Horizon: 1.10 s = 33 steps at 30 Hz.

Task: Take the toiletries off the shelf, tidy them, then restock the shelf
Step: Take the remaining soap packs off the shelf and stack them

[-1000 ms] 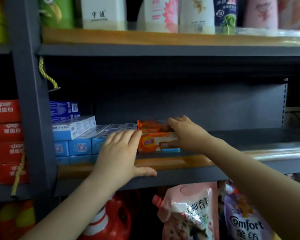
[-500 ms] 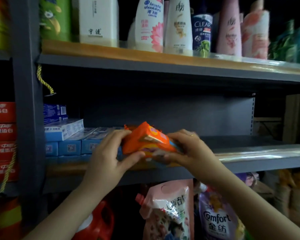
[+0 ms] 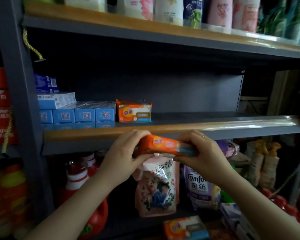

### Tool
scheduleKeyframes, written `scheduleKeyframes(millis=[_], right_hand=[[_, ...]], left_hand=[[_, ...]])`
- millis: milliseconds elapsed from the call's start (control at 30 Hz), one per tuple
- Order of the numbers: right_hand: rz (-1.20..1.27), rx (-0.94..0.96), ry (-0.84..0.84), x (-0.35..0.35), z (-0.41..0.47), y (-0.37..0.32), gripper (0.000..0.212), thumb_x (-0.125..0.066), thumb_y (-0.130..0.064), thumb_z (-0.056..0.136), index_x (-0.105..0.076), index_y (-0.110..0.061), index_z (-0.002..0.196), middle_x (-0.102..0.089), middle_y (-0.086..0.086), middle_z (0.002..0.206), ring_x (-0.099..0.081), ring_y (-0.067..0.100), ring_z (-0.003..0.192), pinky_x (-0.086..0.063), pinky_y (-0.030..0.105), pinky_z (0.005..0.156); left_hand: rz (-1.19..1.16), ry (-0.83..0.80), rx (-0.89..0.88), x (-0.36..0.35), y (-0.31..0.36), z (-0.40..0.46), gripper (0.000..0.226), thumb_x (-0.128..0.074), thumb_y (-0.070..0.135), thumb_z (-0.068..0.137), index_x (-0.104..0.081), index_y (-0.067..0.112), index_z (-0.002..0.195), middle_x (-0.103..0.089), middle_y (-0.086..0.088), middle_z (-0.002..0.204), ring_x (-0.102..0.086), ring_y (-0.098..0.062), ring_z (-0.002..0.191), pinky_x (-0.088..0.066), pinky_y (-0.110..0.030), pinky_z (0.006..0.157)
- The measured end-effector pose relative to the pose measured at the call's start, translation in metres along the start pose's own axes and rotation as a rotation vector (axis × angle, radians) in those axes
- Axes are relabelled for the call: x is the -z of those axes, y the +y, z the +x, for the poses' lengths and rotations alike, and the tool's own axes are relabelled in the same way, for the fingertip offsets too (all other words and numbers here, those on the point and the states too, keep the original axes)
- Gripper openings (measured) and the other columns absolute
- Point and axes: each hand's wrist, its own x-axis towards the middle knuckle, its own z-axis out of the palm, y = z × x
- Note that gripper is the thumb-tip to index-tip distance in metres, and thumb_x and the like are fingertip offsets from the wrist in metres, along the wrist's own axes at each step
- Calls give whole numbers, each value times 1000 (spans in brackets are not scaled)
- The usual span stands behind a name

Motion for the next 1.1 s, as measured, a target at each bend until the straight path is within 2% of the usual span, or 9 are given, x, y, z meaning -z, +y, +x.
scheduleKeyframes(millis=[133, 267, 400, 500, 567, 767, 933, 1033, 1100], right_hand=[[76, -56, -44, 13, -9, -11, 34, -81, -24, 67, -61, -22, 95, -59, -7, 91, -59, 5, 77, -48, 19, 65], [400, -263, -102, 29, -14, -21, 42, -61, -50, 68, -58, -34, 106, -65, -7, 96, -64, 8, 93, -56, 27, 78], [586, -307, -175, 32, -19, -23, 33, -55, -38, 85, -61, -14, 107, -68, 0, 89, -67, 13, 87, -56, 25, 72], [783, -462, -221, 31, -22, -22, 36, -56, -26, 77, -57, -11, 110, -71, 4, 79, -70, 14, 74, -54, 20, 63], [803, -552, -272, 28, -25, -20, 41, -60, -26, 75, -54, -17, 115, -72, 7, 81, -71, 21, 74, -56, 23, 62], [745, -787, -200, 6, -35, 11, 17, -45, -14, 97, -61, -11, 101, -65, 17, 85, -70, 22, 63, -55, 24, 54], [889, -941, -302, -4, -60, 33, 33, -61, -45, 76, -63, -15, 91, -70, 4, 78, -69, 16, 71, -57, 24, 62], [473, -770, -549, -7, -77, 42, 66, -70, -59, 52, -55, -28, 108, -58, -3, 108, -61, 9, 96, -52, 19, 75], [206, -624, -644, -11, -84, 47, 79, -77, -53, 55, -48, -29, 124, -53, -6, 117, -56, 8, 103, -48, 20, 85]], left_hand=[[-177, 20, 117, -17, -4, -11, 39, -70, 32, 74, -50, 31, 107, -58, 22, 101, -53, 8, 97, -36, -4, 84], [-874, -2, 559, -43, 0, -31, 42, -69, 27, 70, -56, 28, 109, -70, 13, 101, -64, -3, 98, -50, -17, 78], [-1330, -92, 958, -67, 10, -59, 38, -64, 30, 70, -64, 16, 105, -72, -5, 101, -68, -17, 93, -54, -22, 69], [-1540, -106, 1264, -80, 20, -72, 38, -57, 30, 72, -60, 6, 102, -72, -10, 80, -69, -17, 61, -54, -25, 50], [-1572, -160, 1384, -83, 27, -78, 40, -56, 32, 72, -60, 6, 102, -70, -13, 72, -64, -16, 49, -52, -24, 45], [-1545, -292, 1544, -79, 29, -85, 40, -60, 43, 64, -75, 6, 64, -62, -13, 57, -56, -11, 36, -50, -22, 40], [-1381, -398, 1520, -79, 29, -95, 41, -66, 45, 56, -74, 6, 65, -62, -9, 55, -55, -11, 36, -48, -20, 38], [-1139, -343, 1438, -88, 28, -103, 33, -67, 44, 66, -70, 13, 77, -66, -5, 58, -58, -11, 41, -46, -19, 38], [-1042, -314, 1368, -96, 27, -108, 23, -63, 40, 81, -67, 18, 85, -69, -3, 62, -61, -12, 44, -46, -19, 41]])
